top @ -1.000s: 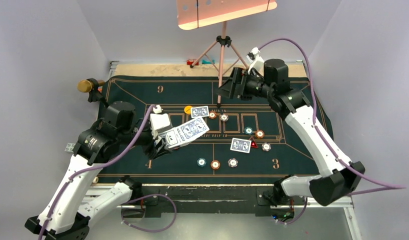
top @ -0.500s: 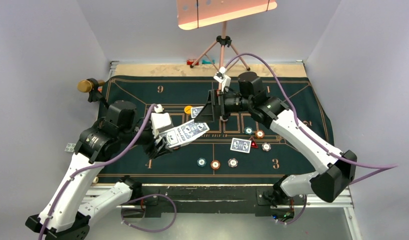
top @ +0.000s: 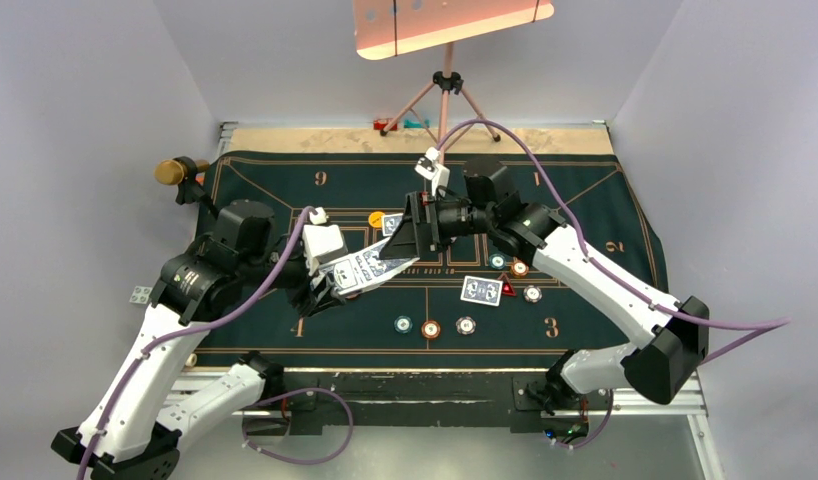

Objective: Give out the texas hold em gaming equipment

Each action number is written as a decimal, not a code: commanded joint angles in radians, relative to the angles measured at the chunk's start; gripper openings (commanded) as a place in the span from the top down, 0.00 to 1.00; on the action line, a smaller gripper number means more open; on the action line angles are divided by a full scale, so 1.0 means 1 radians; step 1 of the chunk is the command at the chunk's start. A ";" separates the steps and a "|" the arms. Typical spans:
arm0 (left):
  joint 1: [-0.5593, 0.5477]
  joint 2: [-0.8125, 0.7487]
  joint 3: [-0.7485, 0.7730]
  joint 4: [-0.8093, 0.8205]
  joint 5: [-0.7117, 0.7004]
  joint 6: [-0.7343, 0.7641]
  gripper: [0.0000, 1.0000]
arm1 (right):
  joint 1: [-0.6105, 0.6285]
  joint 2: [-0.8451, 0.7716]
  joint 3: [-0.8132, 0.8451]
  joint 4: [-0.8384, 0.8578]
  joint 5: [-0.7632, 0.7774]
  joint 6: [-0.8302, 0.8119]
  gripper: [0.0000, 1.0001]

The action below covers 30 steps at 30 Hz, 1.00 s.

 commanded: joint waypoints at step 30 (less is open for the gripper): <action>0.009 0.004 0.047 0.038 0.029 -0.009 1.00 | -0.001 -0.018 0.027 -0.054 0.109 -0.012 0.47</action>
